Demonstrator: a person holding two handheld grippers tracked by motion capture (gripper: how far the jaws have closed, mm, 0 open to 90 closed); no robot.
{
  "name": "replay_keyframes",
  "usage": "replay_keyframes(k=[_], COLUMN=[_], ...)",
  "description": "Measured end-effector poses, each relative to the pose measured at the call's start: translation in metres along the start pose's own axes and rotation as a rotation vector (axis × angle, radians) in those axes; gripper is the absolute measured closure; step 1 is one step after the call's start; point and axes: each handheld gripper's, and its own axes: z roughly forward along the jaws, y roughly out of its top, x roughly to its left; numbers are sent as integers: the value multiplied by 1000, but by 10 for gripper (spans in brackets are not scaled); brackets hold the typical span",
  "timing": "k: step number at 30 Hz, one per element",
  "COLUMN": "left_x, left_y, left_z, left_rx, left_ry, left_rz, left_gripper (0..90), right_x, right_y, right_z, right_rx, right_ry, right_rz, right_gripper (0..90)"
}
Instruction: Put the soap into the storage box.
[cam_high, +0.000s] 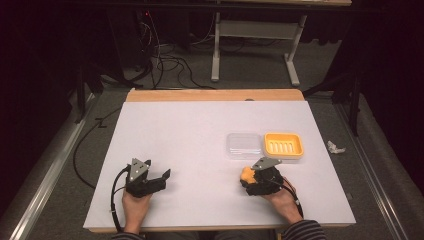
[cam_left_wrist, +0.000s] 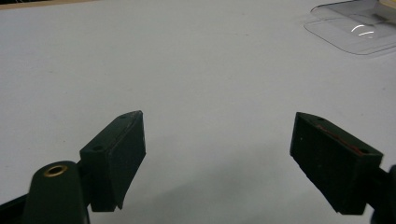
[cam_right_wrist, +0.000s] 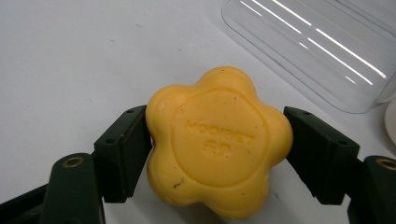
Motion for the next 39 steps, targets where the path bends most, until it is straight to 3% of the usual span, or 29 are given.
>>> replay_keyframes(k=[16,39], left_x=[0,0], left_y=[0,0], left_z=[0,0], left_rx=[2,3], left_ry=[-3,0], left_rz=[0,2], left_gripper=[186,186], right_x=[-11,-41], right_y=[5,4], right_z=[-21,-49], right_rx=[-38,-85], right_ry=[-11,-44], right_rz=[0,89], right_gripper=[268,271])
